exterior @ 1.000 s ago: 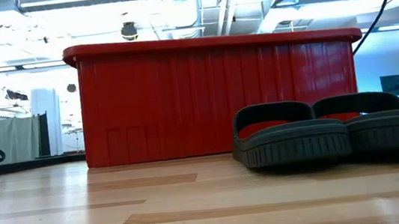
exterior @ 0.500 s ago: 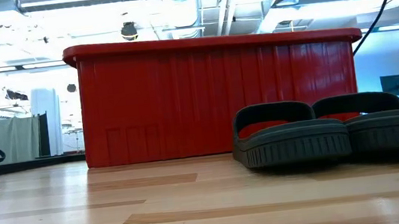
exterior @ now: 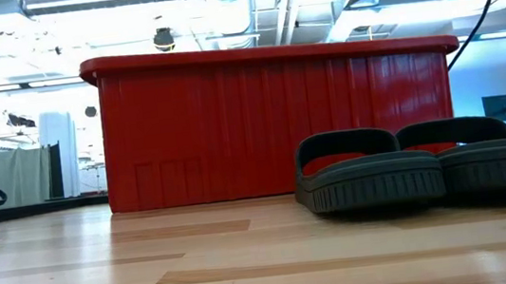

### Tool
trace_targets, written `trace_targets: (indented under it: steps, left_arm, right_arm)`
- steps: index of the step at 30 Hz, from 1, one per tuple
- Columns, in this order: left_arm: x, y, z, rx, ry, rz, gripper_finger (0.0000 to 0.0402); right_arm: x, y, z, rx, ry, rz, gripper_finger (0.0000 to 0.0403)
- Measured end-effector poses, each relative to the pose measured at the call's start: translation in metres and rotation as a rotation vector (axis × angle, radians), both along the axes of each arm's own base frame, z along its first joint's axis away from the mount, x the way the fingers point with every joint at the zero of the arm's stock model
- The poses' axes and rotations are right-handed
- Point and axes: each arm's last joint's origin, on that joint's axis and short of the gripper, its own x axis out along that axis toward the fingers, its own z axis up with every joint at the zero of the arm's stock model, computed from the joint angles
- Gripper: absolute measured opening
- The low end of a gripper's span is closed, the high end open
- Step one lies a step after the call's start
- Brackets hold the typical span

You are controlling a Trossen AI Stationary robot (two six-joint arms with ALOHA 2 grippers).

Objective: Pick and place slides into bin
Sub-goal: Put the black slipper into the red container

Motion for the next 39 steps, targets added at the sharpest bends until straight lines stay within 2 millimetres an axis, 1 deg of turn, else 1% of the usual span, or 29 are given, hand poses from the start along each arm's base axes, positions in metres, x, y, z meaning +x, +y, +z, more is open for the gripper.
trace_targets:
  steps: [3,8,9,13,17,24,27,31,35,39]
  left_arm:
    - [0.000,0.000,0.000,-0.008,-0.001,0.005,0.0190]
    - [0.000,0.000,0.000,-0.008,-0.006,0.024,0.0190]
    - [0.000,0.000,0.000,-0.008,-0.007,0.027,0.0190]
    - [0.000,0.001,0.000,-0.008,-0.007,0.028,0.0190]
    - [0.000,0.001,0.000,-0.003,-0.008,0.035,0.0190]
    - [0.000,0.001,0.000,0.015,-0.010,0.045,0.0190]
    - [0.000,0.002,0.000,0.031,-0.009,0.043,0.0190]
    - [0.000,0.002,0.000,0.046,-0.011,0.053,0.0190]
    - [-0.001,0.003,0.000,0.058,-0.005,0.068,0.0190]
    - [-0.005,0.005,-0.005,0.055,0.050,0.111,0.0190]
  right_arm:
    - [0.001,-0.001,0.000,0.000,0.005,-0.001,0.0140]
    - [0.003,-0.001,0.000,0.002,0.001,-0.002,0.0024]
    - [0.003,0.000,0.001,0.001,-0.003,0.001,0.0014]
    - [0.004,0.002,0.005,-0.003,-0.022,0.007,0.0019]
    - [0.010,0.003,0.014,-0.021,-0.065,0.023,0.0007]
    - [0.027,0.002,0.042,-0.096,-0.151,0.050,0.0009]
    - [0.039,0.002,0.052,-0.080,-0.191,0.110,0.0005]
    - [0.059,-0.002,0.066,-0.083,-0.221,0.166,0.0007]
    - [0.080,-0.010,0.079,-0.111,-0.246,0.241,0.0005]
    - [0.101,-0.020,0.093,-0.153,-0.259,0.310,0.0006]
